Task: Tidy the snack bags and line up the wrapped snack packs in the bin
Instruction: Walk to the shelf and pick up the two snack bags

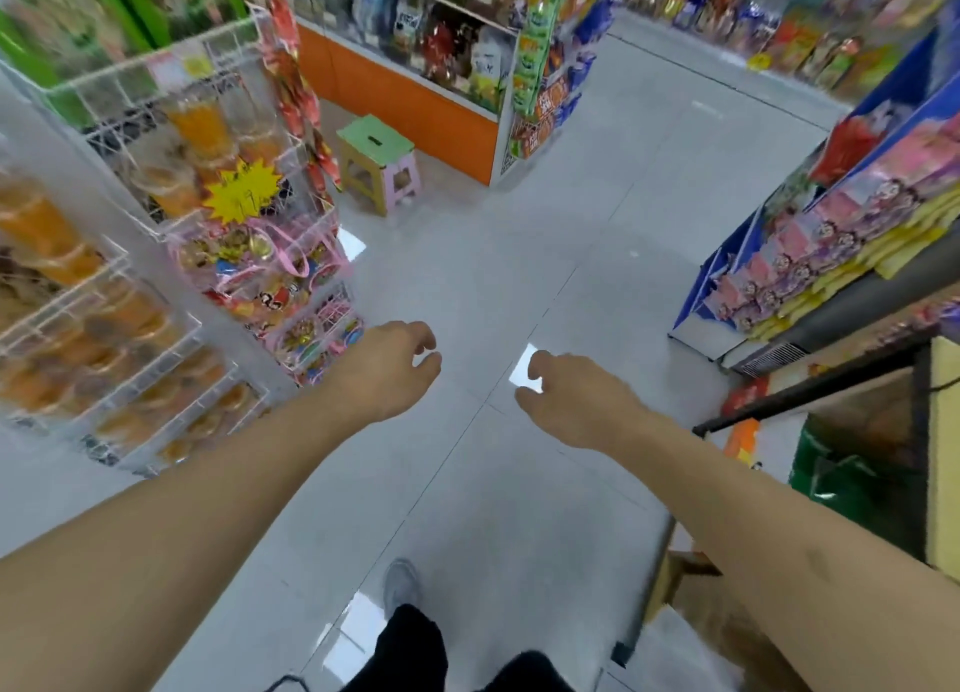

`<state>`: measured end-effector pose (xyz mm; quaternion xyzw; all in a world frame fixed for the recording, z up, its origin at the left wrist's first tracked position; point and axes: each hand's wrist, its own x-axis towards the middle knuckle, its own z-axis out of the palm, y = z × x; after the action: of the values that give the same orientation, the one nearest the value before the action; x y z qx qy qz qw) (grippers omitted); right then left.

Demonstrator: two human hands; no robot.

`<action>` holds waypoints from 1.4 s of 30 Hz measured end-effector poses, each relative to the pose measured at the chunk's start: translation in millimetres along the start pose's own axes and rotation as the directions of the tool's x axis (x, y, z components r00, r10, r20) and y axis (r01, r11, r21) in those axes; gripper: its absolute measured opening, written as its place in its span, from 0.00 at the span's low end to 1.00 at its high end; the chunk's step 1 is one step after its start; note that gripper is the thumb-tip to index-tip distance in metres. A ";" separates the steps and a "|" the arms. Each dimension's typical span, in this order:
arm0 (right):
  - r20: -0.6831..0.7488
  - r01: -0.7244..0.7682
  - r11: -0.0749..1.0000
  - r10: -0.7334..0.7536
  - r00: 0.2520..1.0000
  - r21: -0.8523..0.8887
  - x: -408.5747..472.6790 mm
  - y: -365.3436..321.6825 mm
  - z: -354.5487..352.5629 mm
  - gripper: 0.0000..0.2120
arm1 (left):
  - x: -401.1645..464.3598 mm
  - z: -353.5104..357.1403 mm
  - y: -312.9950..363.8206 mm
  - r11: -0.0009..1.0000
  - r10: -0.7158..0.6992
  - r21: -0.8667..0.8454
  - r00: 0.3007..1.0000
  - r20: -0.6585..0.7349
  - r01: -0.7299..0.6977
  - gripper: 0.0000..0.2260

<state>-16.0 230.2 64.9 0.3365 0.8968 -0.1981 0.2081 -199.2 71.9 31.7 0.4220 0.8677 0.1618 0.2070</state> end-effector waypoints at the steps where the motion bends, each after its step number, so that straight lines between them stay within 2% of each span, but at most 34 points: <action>1: -0.024 0.004 1.000 -0.004 1.000 0.010 8.3 -3.9 -11.1 0.17 | 12.4 -10.1 0.5 1.000 0.007 0.003 1.000 0.002 -0.007 0.15; 4: -0.061 -0.001 1.000 0.003 0.998 0.029 35.3 -5.9 -36.7 0.17 | 50.4 -29.2 4.0 1.000 0.026 0.012 1.000 0.015 -0.026 0.15; 8: -0.025 -0.013 0.999 0.014 1.000 0.039 83.6 5.5 -56.4 0.18 | 101.7 -36.5 10.2 1.000 0.026 0.002 0.999 0.033 -0.026 0.14; 17: 0.050 0.016 0.998 -0.019 0.999 0.065 221.6 53.4 -118.0 0.18 | 236.3 -47.0 21.6 0.997 -0.083 0.013 0.995 0.050 0.082 0.13; 22: 0.085 0.041 0.999 -0.042 0.995 0.020 288.5 65.8 -160.9 0.18 | 307.5 -56.6 23.5 0.992 -0.127 -0.015 0.991 0.036 0.128 0.13; 31: 0.124 0.070 0.997 -0.064 0.990 -0.044 430.7 43.5 -235.8 0.20 | 467.3 -91.0 -1.6 0.994 -0.105 -0.016 0.994 0.029 0.105 0.16; 42: 0.163 0.078 0.997 -0.073 0.984 -0.024 589.1 22.2 -338.2 0.23 | 643.5 -151.6 -34.0 0.990 -0.134 -0.033 0.988 0.071 0.137 0.15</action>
<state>-486.5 720.2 44.1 0.2818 0.8920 -0.2188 0.2777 -656.1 550.2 3.7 0.3634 0.8836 0.1490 0.2549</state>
